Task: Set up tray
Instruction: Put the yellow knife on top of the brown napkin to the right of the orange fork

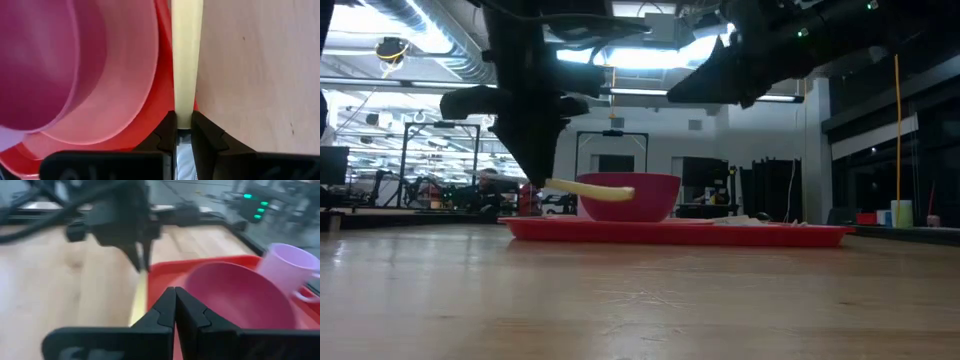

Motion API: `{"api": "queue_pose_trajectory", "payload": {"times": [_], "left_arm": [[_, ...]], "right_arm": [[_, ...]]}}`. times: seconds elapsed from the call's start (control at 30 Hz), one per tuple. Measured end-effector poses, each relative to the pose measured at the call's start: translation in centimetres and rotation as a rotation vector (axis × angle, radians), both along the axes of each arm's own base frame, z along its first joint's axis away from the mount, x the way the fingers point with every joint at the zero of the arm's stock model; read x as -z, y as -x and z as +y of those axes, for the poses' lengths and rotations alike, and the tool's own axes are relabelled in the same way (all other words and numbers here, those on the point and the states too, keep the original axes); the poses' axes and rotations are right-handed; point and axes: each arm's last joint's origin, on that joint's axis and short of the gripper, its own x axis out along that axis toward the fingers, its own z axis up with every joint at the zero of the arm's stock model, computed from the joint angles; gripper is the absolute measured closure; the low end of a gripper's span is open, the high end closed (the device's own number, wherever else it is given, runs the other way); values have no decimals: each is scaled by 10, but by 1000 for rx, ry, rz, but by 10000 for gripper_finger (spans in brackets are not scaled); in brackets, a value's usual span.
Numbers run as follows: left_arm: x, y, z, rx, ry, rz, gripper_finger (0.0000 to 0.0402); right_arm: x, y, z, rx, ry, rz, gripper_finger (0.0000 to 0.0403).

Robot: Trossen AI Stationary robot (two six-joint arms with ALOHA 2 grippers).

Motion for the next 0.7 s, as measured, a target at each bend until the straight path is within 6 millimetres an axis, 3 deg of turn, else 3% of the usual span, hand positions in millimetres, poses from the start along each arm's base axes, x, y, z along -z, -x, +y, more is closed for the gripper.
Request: {"api": "queue_pose_trajectory", "payload": {"times": [0.4,0.7], "left_arm": [[-27,-17,-13,7,-113,-120,377],[-31,-19,-13,14,-114,-125,377]], "right_arm": [[-6,-4,12,-116,52,131,392],[-6,-5,13,-118,58,160,392]]}}
